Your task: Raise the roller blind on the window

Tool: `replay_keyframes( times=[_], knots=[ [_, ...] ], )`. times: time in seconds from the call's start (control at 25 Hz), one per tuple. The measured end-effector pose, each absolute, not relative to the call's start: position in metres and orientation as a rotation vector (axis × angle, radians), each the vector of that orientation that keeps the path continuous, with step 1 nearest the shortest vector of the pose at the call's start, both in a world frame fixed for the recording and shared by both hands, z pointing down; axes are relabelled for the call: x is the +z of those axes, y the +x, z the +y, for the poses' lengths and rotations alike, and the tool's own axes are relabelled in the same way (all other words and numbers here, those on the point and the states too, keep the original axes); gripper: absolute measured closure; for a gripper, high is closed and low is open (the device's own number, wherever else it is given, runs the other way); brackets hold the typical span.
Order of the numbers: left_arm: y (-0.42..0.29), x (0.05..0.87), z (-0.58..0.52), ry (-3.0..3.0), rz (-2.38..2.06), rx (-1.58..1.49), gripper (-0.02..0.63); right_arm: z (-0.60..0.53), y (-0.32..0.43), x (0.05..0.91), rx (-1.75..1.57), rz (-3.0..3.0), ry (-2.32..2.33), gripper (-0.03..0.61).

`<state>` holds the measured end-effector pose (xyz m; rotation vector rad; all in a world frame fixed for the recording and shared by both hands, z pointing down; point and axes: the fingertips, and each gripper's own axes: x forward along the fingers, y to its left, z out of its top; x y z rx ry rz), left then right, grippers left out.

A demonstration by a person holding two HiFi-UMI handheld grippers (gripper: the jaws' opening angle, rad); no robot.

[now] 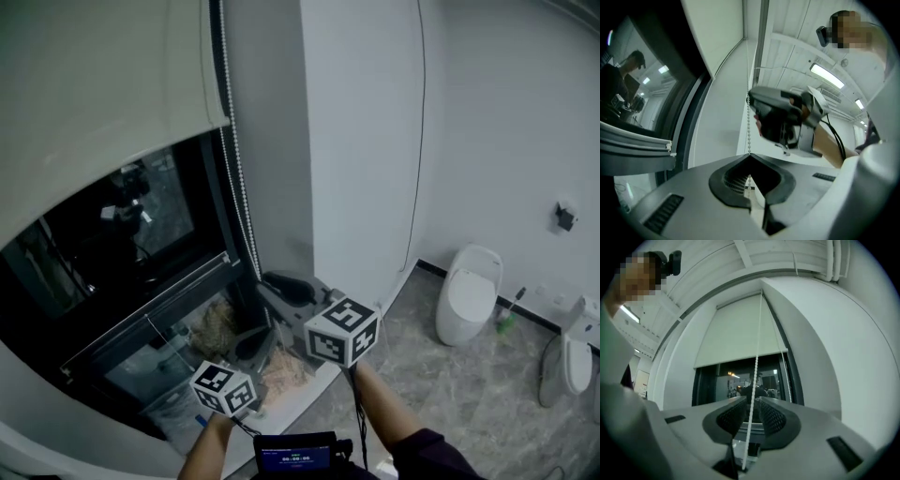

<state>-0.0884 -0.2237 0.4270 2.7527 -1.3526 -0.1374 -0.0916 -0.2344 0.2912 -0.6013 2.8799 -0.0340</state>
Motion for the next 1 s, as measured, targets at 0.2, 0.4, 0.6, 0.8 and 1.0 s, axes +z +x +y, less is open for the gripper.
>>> replay_keyframes(
  times=[0.2, 0.4, 0.6, 0.8, 1.0],
  knots=[
    [-0.082, 0.463, -0.216, 2.720, -1.333, -0.069, 0.603, -0.232, -0.100, 0.276, 0.038, 2.862, -0.670, 0.522],
    [-0.087, 0.479, -0.206, 2.661, -1.180, -0.131, 0.603, -0.229, -0.094, 0.302, 0.063, 2.853, -0.718, 0.568],
    [-0.102, 0.424, -0.201, 2.655, -1.166, -0.365, 0.601, -0.228, -0.085, 0.354, -0.035, 2.925, -0.746, 0.568],
    [-0.104, 0.349, -0.213, 2.779, -1.202, -0.436, 0.600, -0.224, -0.081, 0.394, -0.044, 2.968, -0.784, 0.568],
    [-0.089, 0.314, -0.219, 2.865, -1.194, -0.428, 0.600, -0.211, -0.088, 0.418, -0.067, 2.994, -0.775, 0.568]
  ],
)
